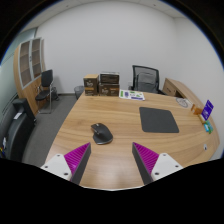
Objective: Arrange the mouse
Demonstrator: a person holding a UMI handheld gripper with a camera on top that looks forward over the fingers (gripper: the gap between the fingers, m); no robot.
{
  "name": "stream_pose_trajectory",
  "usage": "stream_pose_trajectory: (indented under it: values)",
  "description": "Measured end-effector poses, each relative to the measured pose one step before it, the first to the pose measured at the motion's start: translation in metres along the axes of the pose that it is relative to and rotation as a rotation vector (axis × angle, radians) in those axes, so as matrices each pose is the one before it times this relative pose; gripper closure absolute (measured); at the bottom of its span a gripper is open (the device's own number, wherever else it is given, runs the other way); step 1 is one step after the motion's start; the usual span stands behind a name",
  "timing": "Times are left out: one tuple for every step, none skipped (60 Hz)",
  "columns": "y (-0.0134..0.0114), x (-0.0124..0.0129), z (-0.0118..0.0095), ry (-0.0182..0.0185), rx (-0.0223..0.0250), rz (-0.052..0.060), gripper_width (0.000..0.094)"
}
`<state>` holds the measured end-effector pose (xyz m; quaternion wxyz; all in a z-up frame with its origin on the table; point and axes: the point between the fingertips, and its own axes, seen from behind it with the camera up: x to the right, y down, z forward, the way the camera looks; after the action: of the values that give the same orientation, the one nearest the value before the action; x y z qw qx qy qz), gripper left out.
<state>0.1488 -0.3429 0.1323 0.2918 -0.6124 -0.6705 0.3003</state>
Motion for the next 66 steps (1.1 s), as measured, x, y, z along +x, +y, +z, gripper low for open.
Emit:
stream_pose_trajectory:
  values:
    - [0.00005, -0.00220, 0.00355, 0.00024, -0.00169, 0.0007, 0.0074]
    - [0.00010, -0.00205, 0.00374, 0.00040, -0.00144, 0.0011, 0.0076]
    - [-0.00018, -0.00193, 0.00367, 0.00031, -0.00080, 0.0010, 0.0076]
    - [-0.00004, -0.00165, 0.00369, -0.00045, -0.00053, 0.0001, 0.0076]
    - [-0.00005, -0.00209, 0.00399, -0.00136, 0.00004, -0.0009, 0.0075]
    - [0.00006, -0.00198, 0.00402, -0.00176, -0.00077, -0.0011, 0.0076]
    - [0.00029, -0.00191, 0.00428, -0.00151, -0.00135, -0.0015, 0.0076]
    - [0.00041, -0.00159, 0.00440, -0.00063, -0.00190, -0.0015, 0.0078]
    - [0.00020, -0.00179, 0.00442, -0.00056, -0.00122, -0.0022, 0.0078]
    - [0.00016, -0.00165, 0.00428, -0.00084, -0.00041, -0.0028, 0.0078]
    - [0.00018, -0.00150, 0.00446, -0.00046, -0.00010, -0.0019, 0.0077]
    - [0.00032, -0.00134, 0.00414, 0.00058, -0.00022, -0.0011, 0.0074]
    - [0.00048, -0.00142, 0.00381, 0.00127, -0.00054, -0.0013, 0.0073]
    - [0.00049, -0.00119, 0.00425, 0.00108, -0.00023, -0.0021, 0.0075]
    - [0.00029, -0.00106, 0.00448, 0.00088, 0.00015, -0.0022, 0.0074]
    - [0.00029, -0.00103, 0.00442, 0.00067, 0.00015, -0.0012, 0.0074]
    - [0.00027, -0.00087, 0.00453, 0.00078, 0.00016, -0.0004, 0.0072]
    - [0.00047, -0.00078, 0.00448, 0.00140, -0.00052, -0.0002, 0.0073]
    - [0.00069, -0.00075, 0.00432, 0.00174, -0.00117, -0.0004, 0.0076]
    - [0.00106, -0.00144, 0.00439, 0.00034, -0.00103, -0.0009, 0.0074]
    - [0.00075, -0.00097, 0.00378, -0.00022, -0.00295, -0.0007, 0.0074]
    - [0.00065, -0.00079, 0.00400, 0.00000, -0.00179, 0.0007, 0.0075]
    - [0.00021, -0.00077, 0.00423, 0.00071, -0.00050, 0.0022, 0.0075]
    - [-0.00033, -0.00054, 0.00420, 0.00102, 0.00086, 0.0021, 0.0076]
    - [0.00003, -0.00058, 0.00419, 0.00119, 0.00100, 0.0009, 0.0075]
    - [0.00013, -0.00076, 0.00440, -0.00008, 0.00001, -0.0017, 0.0076]
    - [0.00051, -0.00104, 0.00453, -0.00005, -0.00186, -0.0033, 0.0076]
    - [0.00064, -0.00052, 0.00417, 0.00062, -0.00291, -0.0024, 0.0075]
    - [0.00022, -0.00009, 0.00420, 0.00174, -0.00240, -0.0011, 0.0075]
    - [-0.00030, 0.00022, 0.00387, 0.00236, -0.00059, 0.0002, 0.0073]
    - [-0.00073, -0.00014, 0.00384, 0.00163, 0.00092, 0.0003, 0.0075]
    - [-0.00058, -0.00022, 0.00378, 0.00101, 0.00065, -0.0004, 0.0075]
    - [-0.00036, -0.00011, 0.00354, 0.00077, -0.00037, -0.0014, 0.0075]
    - [-0.00032, 0.00026, 0.00357, 0.00231, -0.00073, -0.0022, 0.0078]
    - [-0.00052, 0.00071, 0.00378, 0.00374, -0.00041, -0.0028, 0.0078]
    - [-0.00053, 0.00073, 0.00392, 0.00401, -0.00018, -0.0024, 0.0076]
    - [-0.00049, 0.00040, 0.00377, 0.00234, -0.00061, -0.0014, 0.0076]
    - [0.00050, -0.00005, 0.00346, -0.00037, -0.00055, -0.0005, 0.0075]
    - [0.00024, -0.00010, 0.00363, -0.00041, -0.00283, -0.0001, 0.0076]
    - [0.00023, -0.00002, 0.00362, -0.00011, -0.00301, -0.0005, 0.0076]
    - [0.00030, -0.00004, 0.00363, 0.00040, -0.00344, -0.0006, 0.0076]
    - [0.00049, 0.00014, 0.00350, 0.00009, -0.00364, -0.0001, 0.0077]
    - [0.00045, -0.00008, 0.00322, -0.00085, -0.00401, 0.0014, 0.0077]
    - [-0.00003, 0.00060, 0.00313, 0.00051, -0.00430, 0.0027, 0.0076]
    - [0.00011, 0.00032, 0.00326, 0.00011, -0.00247, 0.0023, 0.0076]
    - [-0.00008, 0.00066, 0.00320, 0.00083, -0.00186, 0.0016, 0.0077]
    - [-0.00028, 0.00070, 0.00314, 0.00120, -0.00086, 0.0014, 0.0076]
    - [-0.00052, -0.00068, 0.00240, -0.00450, -0.00057, 0.0009, 0.0070]
    - [-0.00093, -0.00109, 0.00219, -0.00616, 0.00090, 0.0037, 0.0069]
    - [-0.00069, -0.00025, 0.00221, -0.00270, 0.00075, 0.0019, 0.0068]
    - [-0.00129, 0.00014, 0.00195, -0.00122, 0.00212, 0.0007, 0.0071]
    - [-0.00106, 0.00068, 0.00160, 0.00058, 0.00186, -0.0009, 0.0072]
    - [-0.00130, 0.00109, 0.00188, 0.00147, 0.00221, -0.0012, 0.0073]
    - [-0.00113, 0.00082, 0.00195, 0.00159, 0.00209, -0.0011, 0.0074]
    - [-0.00127, 0.00081, 0.00181, 0.00126, 0.00192, -0.0008, 0.0072]
    - [-0.00116, 0.00091, 0.00181, 0.00169, 0.00081, -0.0004, 0.0075]
    - [-0.00098, 0.00083, 0.00170, 0.00126, 0.00039, 0.0013, 0.0075]
    - [-0.00112, 0.00086, 0.00172, -0.00016, 0.00041, 0.0031, 0.0075]
    - [-0.00135, 0.00061, 0.00167, -0.00102, 0.00132, 0.0044, 0.0078]
    - [-0.00098, 0.00057, 0.00005, -0.00263, 0.00026, 0.0049, 0.0077]
    - [-0.00104, 0.00067, 0.00128, -0.00093, 0.00032, 0.0039, 0.0078]
    - [-0.00100, 0.00103, 0.00160, -0.00027, 0.00017, 0.0032, 0.0076]
    - [-0.00135, 0.00092, 0.00169, -0.00035, 0.00080, 0.0025, 0.0077]
    - [-0.00147, 0.00097, 0.00160, 0.00001, 0.00143, 0.0016, 0.0078]
    - [-0.00110, 0.00094, 0.00158, -0.00019, 0.00045, 0.0015, 0.0078]
    - [-0.00093, 0.00080, 0.00128, -0.00078, -0.00026, 0.0018, 0.0079]
